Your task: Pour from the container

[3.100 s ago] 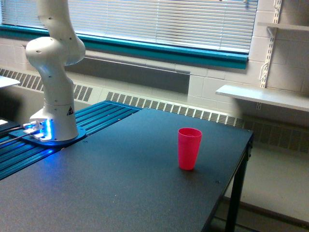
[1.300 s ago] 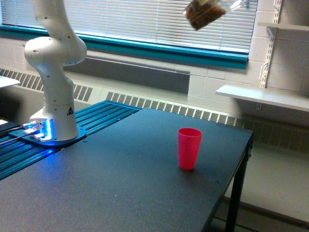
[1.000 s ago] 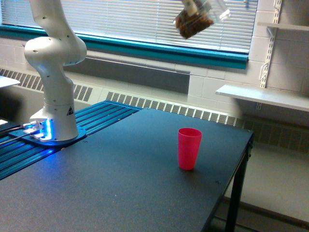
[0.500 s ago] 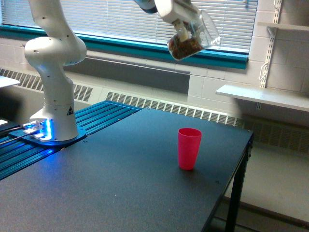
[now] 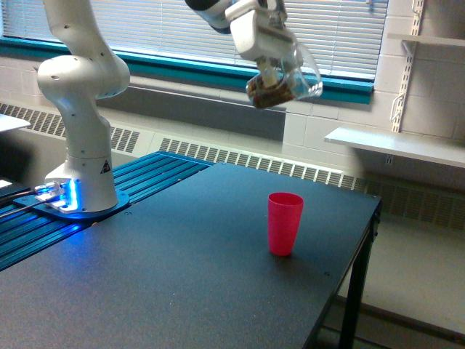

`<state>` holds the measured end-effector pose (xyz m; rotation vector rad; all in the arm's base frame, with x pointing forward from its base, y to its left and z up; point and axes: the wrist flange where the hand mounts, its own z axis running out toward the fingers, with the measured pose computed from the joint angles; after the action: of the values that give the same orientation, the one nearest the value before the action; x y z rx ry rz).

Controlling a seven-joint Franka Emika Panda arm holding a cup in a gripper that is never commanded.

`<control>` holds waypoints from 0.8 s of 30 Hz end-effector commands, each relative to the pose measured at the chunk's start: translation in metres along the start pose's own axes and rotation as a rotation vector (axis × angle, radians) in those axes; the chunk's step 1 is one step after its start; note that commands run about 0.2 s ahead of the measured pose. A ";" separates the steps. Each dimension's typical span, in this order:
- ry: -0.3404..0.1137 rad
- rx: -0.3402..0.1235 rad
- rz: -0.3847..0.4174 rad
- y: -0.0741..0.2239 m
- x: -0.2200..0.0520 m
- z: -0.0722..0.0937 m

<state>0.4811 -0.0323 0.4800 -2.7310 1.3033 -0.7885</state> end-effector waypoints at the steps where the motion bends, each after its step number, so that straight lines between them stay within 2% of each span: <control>1: -0.048 -0.033 0.008 0.001 -0.020 0.010; 10: -0.109 -0.079 0.000 0.005 -0.044 0.027; 24: -0.206 -0.119 0.012 0.010 -0.076 0.060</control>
<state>0.4607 -0.0037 0.4034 -2.7935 1.3637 -0.4700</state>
